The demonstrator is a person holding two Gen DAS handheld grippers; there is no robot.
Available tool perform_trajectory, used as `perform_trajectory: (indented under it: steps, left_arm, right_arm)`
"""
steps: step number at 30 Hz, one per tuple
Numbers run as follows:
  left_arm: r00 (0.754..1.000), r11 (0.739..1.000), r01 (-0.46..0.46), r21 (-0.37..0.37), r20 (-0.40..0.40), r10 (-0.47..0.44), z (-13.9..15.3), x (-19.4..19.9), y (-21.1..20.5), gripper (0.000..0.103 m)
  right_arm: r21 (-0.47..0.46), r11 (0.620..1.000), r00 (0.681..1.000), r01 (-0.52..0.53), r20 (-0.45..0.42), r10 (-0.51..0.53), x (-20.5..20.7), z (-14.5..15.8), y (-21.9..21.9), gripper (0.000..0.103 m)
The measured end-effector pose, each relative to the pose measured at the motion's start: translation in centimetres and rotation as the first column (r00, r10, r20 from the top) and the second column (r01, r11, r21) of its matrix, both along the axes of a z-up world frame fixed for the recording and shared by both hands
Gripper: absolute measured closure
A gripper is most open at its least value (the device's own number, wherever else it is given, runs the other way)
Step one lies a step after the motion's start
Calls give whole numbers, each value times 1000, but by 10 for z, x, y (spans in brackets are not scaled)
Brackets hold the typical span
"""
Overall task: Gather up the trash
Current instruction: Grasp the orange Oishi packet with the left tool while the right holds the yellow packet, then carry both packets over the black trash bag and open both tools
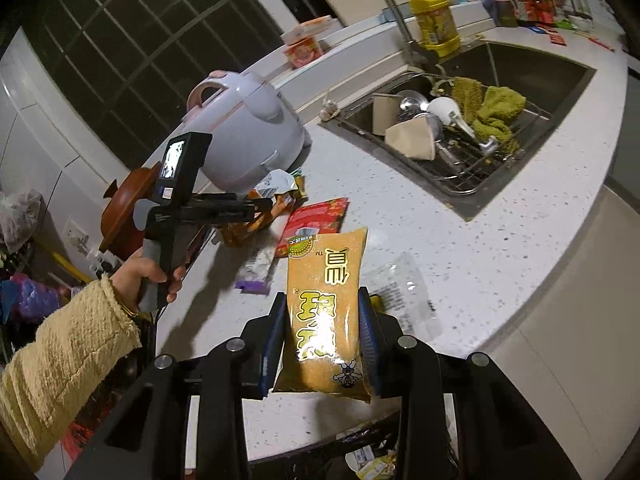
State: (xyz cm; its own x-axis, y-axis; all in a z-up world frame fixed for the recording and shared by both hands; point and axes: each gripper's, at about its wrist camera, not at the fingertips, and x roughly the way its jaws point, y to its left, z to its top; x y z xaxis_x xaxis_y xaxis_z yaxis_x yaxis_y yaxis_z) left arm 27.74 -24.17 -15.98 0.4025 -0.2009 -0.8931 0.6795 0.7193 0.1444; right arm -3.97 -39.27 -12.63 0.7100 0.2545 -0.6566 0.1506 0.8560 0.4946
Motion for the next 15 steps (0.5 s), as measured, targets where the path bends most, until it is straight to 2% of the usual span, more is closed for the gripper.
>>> perform_trajectory:
  steps: [1, 3, 7, 10, 12, 15]
  left_arm:
    - [999, 999, 35, -8, -26, -36, -1, -3, -4, 21]
    - [992, 995, 101, 2, -70, -100, -5, -6, -13, 13]
    - [979, 990, 126, 70, -167, -113, -30, -4, -16, 12]
    - [981, 998, 64, -8, -181, -64, -30, 3, -4, 13]
    - [982, 997, 32, -71, -182, -44, -25, 5, 3, 26]
    - [978, 990, -12, -143, -207, -18, -22, 7, 13, 31]
  right_arm:
    - [2, 1000, 1000, 7, -3, -7, -1, -1, -3, 69]
    - [8, 1000, 1000, 11, -2, -11, -4, -2, -5, 69]
    - [13, 1000, 1000, 20, -10, -20, -5, -7, -8, 69]
    - [11, 1000, 1000, 24, -14, -24, -5, -9, -9, 69]
    - [10, 1000, 1000, 23, -16, -23, -3, -10, -8, 69]
    - [2, 1000, 1000, 16, -15, -16, -1, -9, -7, 69]
